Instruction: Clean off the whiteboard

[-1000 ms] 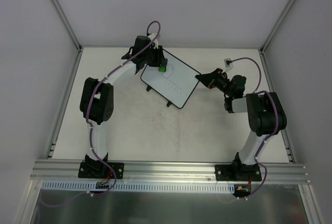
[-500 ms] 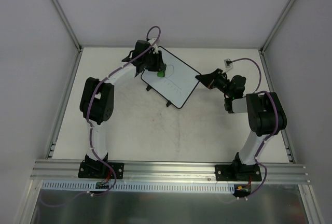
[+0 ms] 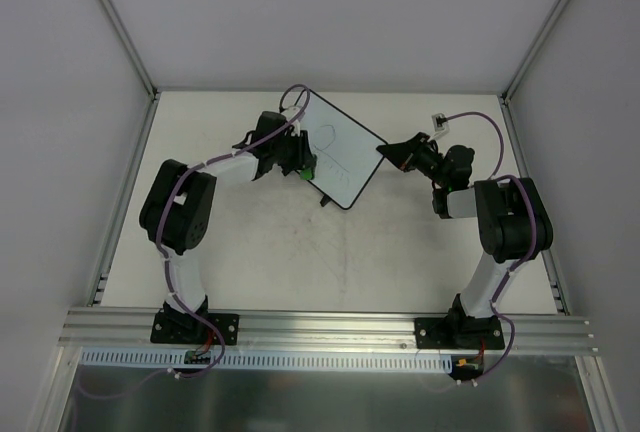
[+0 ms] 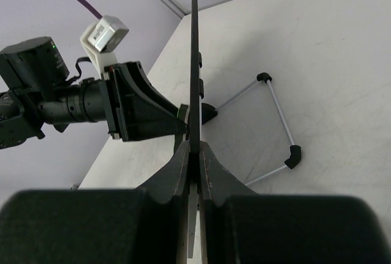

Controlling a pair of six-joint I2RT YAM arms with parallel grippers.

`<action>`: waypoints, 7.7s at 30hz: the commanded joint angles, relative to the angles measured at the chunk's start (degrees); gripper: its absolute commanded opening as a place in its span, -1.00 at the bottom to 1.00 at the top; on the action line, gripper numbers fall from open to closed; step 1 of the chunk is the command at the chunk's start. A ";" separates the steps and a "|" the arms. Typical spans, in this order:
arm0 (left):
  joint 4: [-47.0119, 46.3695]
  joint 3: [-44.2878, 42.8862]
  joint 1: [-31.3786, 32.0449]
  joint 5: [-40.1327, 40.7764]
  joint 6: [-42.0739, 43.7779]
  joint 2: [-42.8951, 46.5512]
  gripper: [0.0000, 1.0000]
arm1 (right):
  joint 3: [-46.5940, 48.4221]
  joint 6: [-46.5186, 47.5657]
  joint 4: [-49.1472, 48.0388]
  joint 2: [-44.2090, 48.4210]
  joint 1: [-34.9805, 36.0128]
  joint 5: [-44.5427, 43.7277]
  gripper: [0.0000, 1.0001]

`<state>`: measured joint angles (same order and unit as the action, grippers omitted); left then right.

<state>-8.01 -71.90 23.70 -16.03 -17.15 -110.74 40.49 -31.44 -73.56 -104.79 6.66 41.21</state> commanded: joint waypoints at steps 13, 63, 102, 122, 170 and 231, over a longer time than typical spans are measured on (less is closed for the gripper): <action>-0.52 6.16 1.70 1.44 0.09 5.01 -1.00 | 3.89 1.47 -14.24 0.21 1.08 10.82 -0.99; 8.27 2.80 3.10 2.85 1.59 5.44 -1.00 | 7.94 -1.61 -14.24 -3.58 -0.68 18.55 -0.99; 17.15 -21.71 -1.82 0.65 4.05 -5.63 -1.00 | 6.88 -0.81 -14.24 -1.91 0.46 19.26 -0.99; 9.33 -0.53 2.58 3.72 0.01 4.21 -1.00 | 6.71 -0.73 -14.24 -1.29 0.55 19.43 -0.99; 18.56 -29.18 -0.59 -4.97 0.62 -9.67 -1.00 | 6.53 -0.73 -14.24 -1.11 0.90 19.35 -0.99; 28.13 -40.94 0.20 6.81 8.01 -13.27 -1.00 | 6.00 -0.38 -14.24 -0.41 1.70 19.61 -0.99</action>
<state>19.90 -108.57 24.95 -9.37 -10.74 -122.08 46.26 -32.67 -71.90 -108.71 5.74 53.06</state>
